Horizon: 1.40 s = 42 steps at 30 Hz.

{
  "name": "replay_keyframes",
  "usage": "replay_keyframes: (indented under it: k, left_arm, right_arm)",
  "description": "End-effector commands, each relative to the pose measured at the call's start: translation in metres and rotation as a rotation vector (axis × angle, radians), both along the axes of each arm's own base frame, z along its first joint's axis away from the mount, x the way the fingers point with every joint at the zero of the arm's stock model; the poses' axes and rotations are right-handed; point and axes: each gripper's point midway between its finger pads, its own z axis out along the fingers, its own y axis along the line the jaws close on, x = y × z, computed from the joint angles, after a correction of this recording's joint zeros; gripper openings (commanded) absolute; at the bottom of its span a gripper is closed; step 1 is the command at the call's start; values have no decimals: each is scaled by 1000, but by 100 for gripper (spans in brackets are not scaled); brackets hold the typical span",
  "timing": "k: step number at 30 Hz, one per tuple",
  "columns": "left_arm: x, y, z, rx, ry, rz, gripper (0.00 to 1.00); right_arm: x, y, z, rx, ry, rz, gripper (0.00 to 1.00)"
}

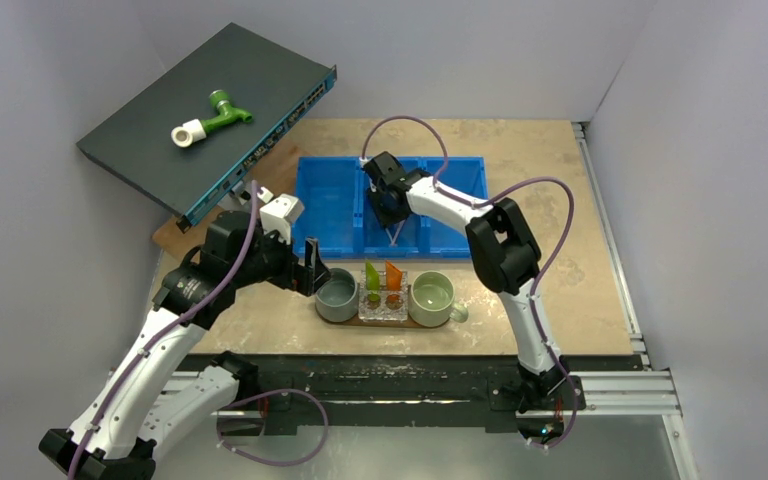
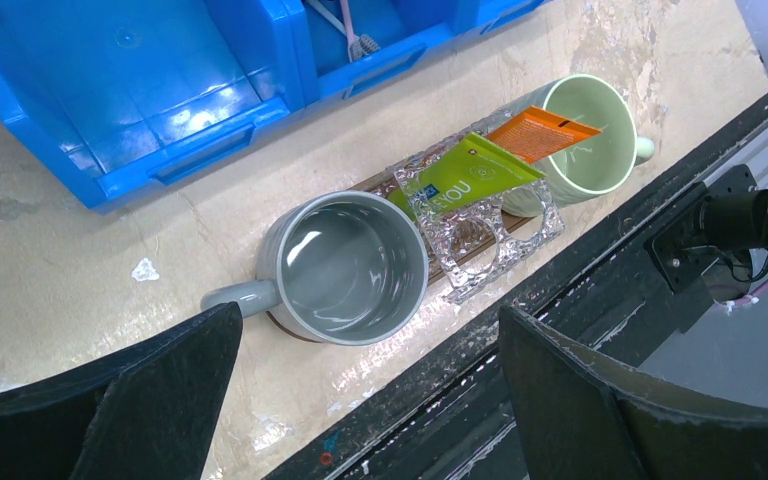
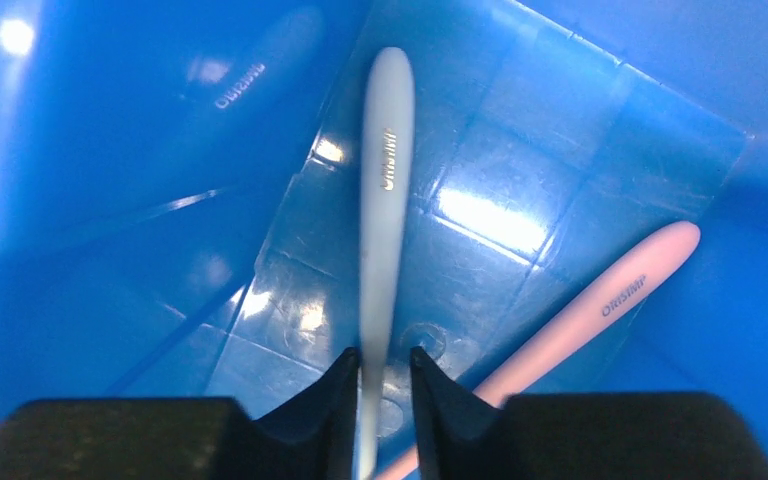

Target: Prepare toiletry sets of a toothbrush and toothpaste on the tray

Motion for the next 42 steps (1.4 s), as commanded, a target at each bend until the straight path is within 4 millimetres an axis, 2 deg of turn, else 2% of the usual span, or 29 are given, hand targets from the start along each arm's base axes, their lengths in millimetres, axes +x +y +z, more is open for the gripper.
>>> replay_keyframes:
  k: [1, 8, 14, 25, 29, 35, 42]
  left_arm:
    - [7, -2, 10, -6, -57, -12, 99]
    - [7, -2, 10, -6, -58, -12, 99]
    - [7, -2, 10, -8, -57, -14, 99]
    - [6, -2, 11, -10, -61, -13, 99]
    - [7, -1, 11, -9, -60, -10, 99]
    - [7, -1, 11, -10, -59, -9, 99]
    - [6, -2, 10, -14, -57, -12, 99]
  right_arm:
    - [-5, -12, -24, -77, 21, -3, 21]
    - [-3, -9, -11, -55, 3, -3, 0]
    - [1, 2, 17, 14, -30, -8, 0]
    - [11, 6, 98, 136, -177, -56, 0]
    - [13, 5, 120, 162, -216, -67, 0]
    - [11, 5, 155, 221, -278, -78, 0]
    - [4, 6, 186, 305, -319, -79, 0]
